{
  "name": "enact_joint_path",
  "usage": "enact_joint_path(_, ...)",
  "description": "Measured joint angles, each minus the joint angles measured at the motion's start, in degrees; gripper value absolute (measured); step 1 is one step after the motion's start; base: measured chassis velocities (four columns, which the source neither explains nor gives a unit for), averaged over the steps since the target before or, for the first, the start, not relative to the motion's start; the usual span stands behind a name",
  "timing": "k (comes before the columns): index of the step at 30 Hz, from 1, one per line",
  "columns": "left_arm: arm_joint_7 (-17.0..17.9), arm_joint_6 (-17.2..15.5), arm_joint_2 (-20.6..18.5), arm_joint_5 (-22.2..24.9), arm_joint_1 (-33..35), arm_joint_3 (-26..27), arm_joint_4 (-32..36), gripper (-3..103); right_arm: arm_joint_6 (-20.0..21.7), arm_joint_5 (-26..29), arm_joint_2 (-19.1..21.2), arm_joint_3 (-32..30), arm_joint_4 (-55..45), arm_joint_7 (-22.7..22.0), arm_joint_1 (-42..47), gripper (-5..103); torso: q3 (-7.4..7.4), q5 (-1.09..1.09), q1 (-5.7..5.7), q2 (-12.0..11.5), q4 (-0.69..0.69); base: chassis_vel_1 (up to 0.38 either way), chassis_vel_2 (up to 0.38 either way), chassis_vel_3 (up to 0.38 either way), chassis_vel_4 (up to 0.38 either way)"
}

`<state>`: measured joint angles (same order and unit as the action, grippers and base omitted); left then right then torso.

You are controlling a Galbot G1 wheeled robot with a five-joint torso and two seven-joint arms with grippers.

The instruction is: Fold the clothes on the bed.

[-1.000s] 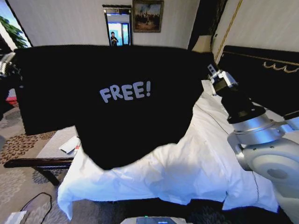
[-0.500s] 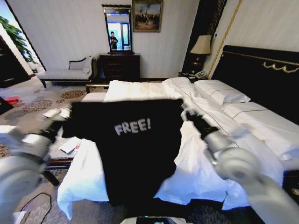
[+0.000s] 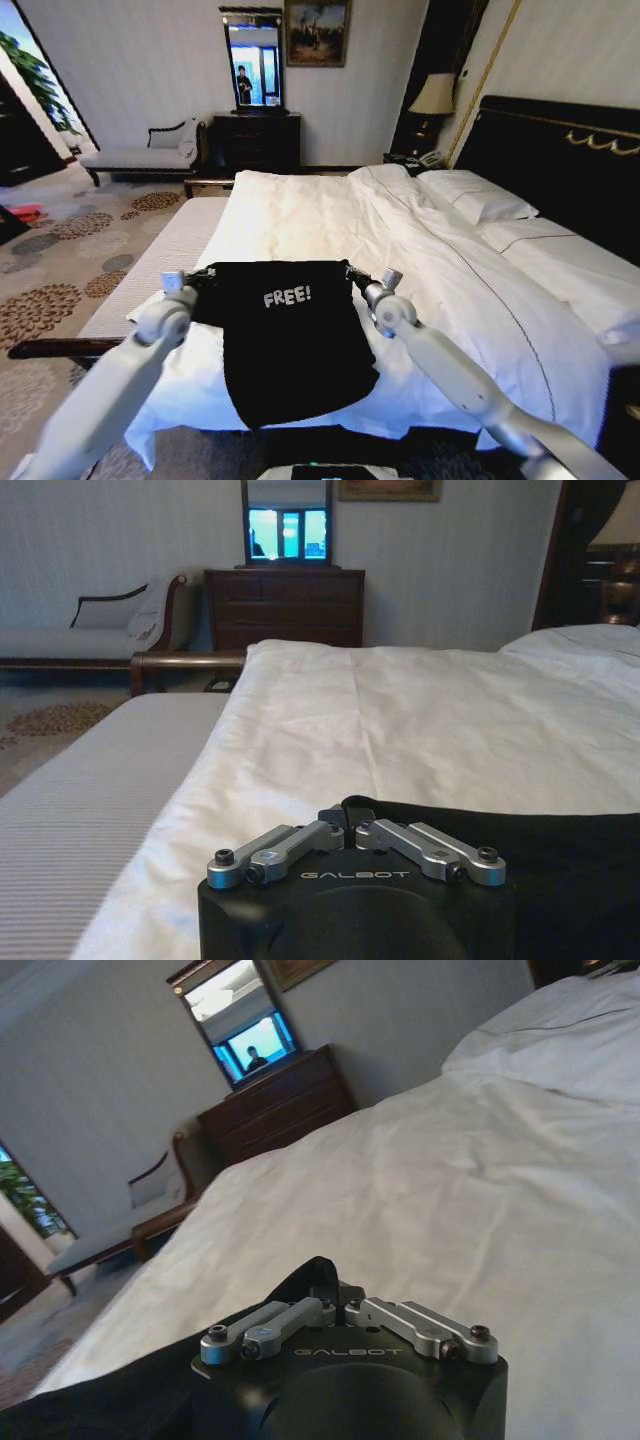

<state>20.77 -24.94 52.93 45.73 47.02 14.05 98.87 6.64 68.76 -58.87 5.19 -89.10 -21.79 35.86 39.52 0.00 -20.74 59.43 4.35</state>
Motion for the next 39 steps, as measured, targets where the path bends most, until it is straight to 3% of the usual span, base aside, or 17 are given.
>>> enact_joint_path(8, 0.2, 1.1, 4.8, -1.0, -8.4, -5.1, -8.7, 0, -2.3, -2.4, -4.4, 0.2, 9.3, 1.8, -3.8, 0, 0.00, 0.01, 0.00, 0.0, -0.02, 0.000, 0.000, 0.000, 0.000)
enact_joint_path(12, 0.3, 2.3, 8.8, -1.9, -14.8, -7.5, -15.8, 0, -4.1, -5.9, -8.6, -0.1, 14.5, 2.7, -6.7, 0, -0.01, 0.00, 0.01, 0.0, -0.03, 0.000, 0.000, 0.000, 0.000)
enact_joint_path(20, 0.1, 3.3, 14.3, -4.5, -22.4, -8.1, -27.2, 0, -7.1, -10.0, -12.6, -1.5, 23.7, 3.8, -10.4, 0, -0.01, 0.00, 0.00, 0.0, -0.01, 0.000, 0.000, 0.000, 0.000)
enact_joint_path(26, -0.4, 5.0, 18.2, -8.7, -25.4, -7.9, -34.8, 0, -9.6, -12.6, -14.5, -2.6, 31.6, 5.6, -13.6, 0, -0.01, 0.00, 0.01, 0.0, -0.04, 0.000, 0.000, 0.000, 0.000)
enact_joint_path(39, -0.5, 8.4, 23.5, -11.0, -27.0, -9.6, -42.5, 0, -14.0, -18.4, -17.1, -2.8, 43.3, 9.6, -16.7, 0, -0.01, 0.01, 0.02, 0.0, -0.02, 0.000, 0.000, 0.000, 0.000)
